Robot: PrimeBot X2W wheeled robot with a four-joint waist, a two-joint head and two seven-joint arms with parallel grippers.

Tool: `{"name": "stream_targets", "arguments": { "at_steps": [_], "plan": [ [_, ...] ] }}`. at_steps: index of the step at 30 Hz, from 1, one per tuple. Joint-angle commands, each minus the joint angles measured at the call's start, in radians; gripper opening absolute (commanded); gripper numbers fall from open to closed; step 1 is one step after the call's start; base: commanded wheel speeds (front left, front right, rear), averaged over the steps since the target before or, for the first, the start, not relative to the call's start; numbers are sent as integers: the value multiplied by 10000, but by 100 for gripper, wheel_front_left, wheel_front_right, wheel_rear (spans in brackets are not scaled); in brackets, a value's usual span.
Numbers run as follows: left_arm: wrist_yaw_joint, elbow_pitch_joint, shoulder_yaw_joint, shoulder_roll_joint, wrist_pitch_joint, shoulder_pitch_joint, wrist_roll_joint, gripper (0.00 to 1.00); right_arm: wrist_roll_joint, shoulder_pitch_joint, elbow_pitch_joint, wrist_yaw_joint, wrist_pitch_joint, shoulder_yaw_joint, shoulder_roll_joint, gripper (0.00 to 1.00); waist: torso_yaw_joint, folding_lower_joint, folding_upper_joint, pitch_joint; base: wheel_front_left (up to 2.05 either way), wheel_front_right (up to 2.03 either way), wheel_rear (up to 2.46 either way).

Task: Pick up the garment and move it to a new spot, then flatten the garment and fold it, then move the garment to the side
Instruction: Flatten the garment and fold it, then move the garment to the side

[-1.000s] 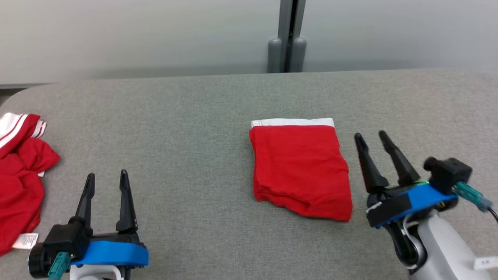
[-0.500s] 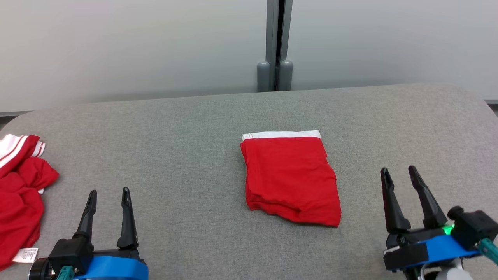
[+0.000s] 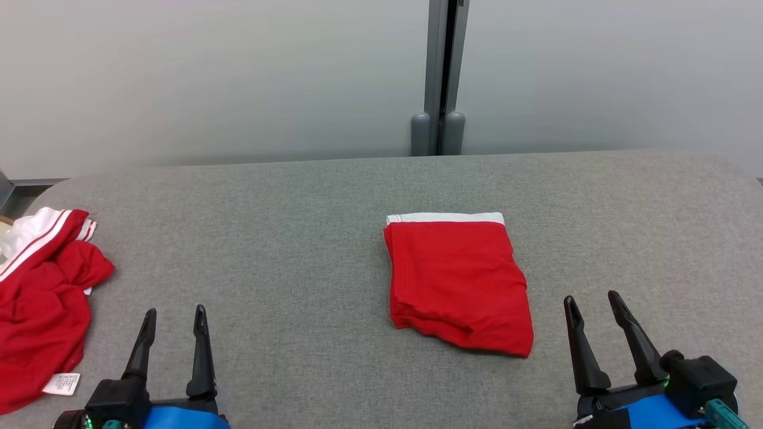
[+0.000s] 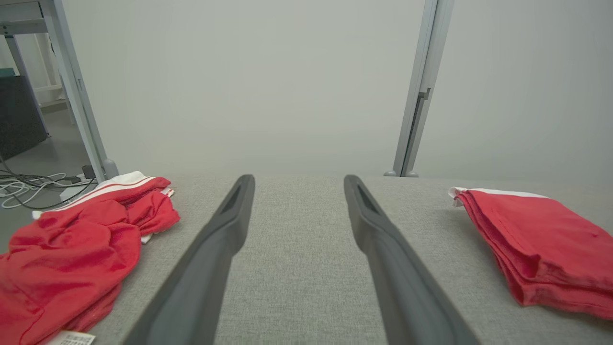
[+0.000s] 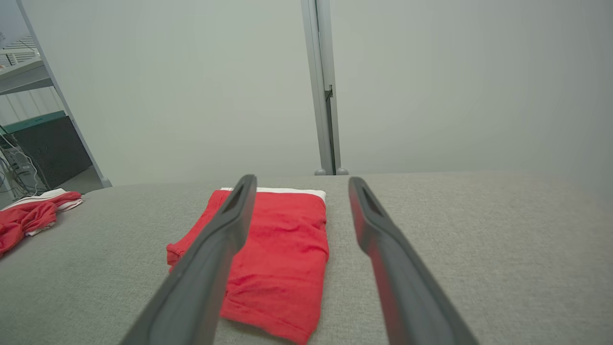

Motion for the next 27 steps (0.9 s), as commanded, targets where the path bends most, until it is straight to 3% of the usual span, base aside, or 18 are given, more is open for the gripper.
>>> {"name": "stream_targets", "arguments": {
  "at_steps": [1, 27],
  "plan": [
    [68, 18, -31, 13, -29, 87, 81, 100, 23, 183, -7, 5, 30, -25, 44, 100, 23, 1, -1, 6, 0, 0, 0],
    [195, -18, -96, 5, -29, 1, -16, 100, -218, -282, 159, 5, 270, -38, 56, 100, -49, 1, -1, 176, 0, 0, 0]
  ]
}}
